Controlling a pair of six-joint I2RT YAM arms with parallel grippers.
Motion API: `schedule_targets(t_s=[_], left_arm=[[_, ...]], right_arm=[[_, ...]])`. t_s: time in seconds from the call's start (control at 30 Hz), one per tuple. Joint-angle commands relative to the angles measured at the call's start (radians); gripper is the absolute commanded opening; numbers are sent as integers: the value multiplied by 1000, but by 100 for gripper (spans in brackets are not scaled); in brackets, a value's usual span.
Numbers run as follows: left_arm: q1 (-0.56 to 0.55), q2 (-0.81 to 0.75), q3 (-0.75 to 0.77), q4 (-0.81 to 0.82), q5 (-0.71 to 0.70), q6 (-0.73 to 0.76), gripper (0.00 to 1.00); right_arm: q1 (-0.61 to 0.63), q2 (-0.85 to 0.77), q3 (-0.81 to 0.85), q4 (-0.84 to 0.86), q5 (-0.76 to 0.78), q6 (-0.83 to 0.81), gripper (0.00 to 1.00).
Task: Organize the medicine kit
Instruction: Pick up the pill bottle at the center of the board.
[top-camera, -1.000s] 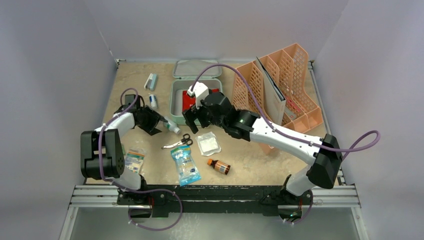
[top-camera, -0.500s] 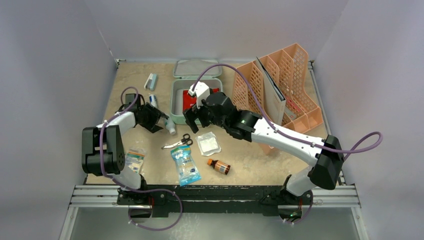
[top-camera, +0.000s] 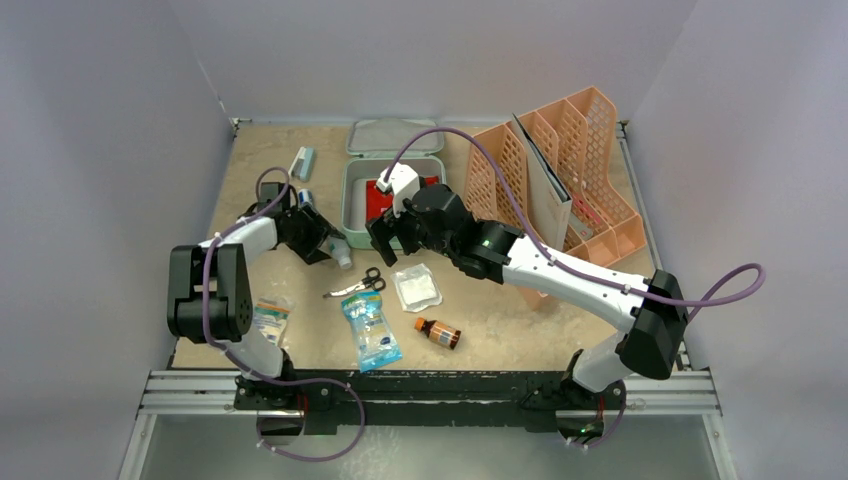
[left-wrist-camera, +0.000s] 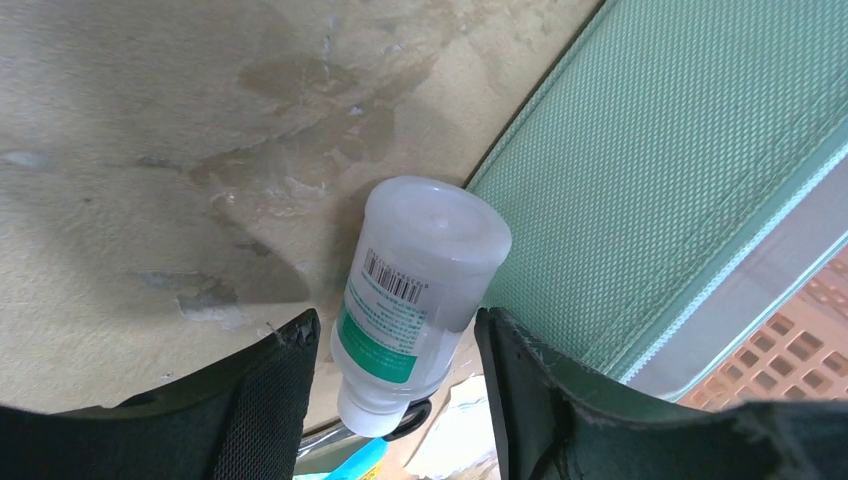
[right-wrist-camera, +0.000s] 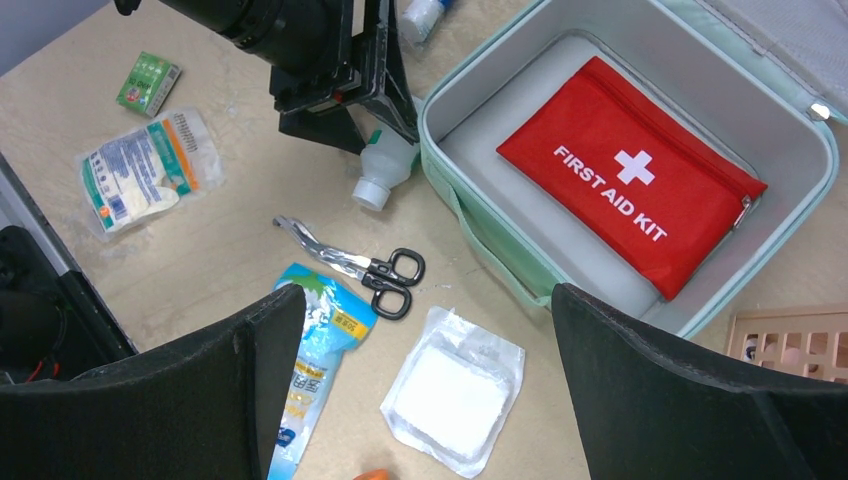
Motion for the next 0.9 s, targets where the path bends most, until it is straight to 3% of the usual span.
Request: schedule_targets(t_s=[0.0,0.4,0.6,0.7,0.87], left_arm=[[-21,-3,34,-12,0,37,58],[-20,-16,20,-141,-185,79,52],[-21,-13,9,-121,-175,54,47],[-21,-20,10,-116,-169,40,39],[-21,-115,32,-162,-184,57,32]], right_arm=[[1,-25,13,19,-12,-12,95],[2,-4,39,22,-29,-12,95],[1,-14,20,37,-29,-12,95],[1,-14,24,23,-25,-12,95],[2,-20,19,15,-34,0,95]])
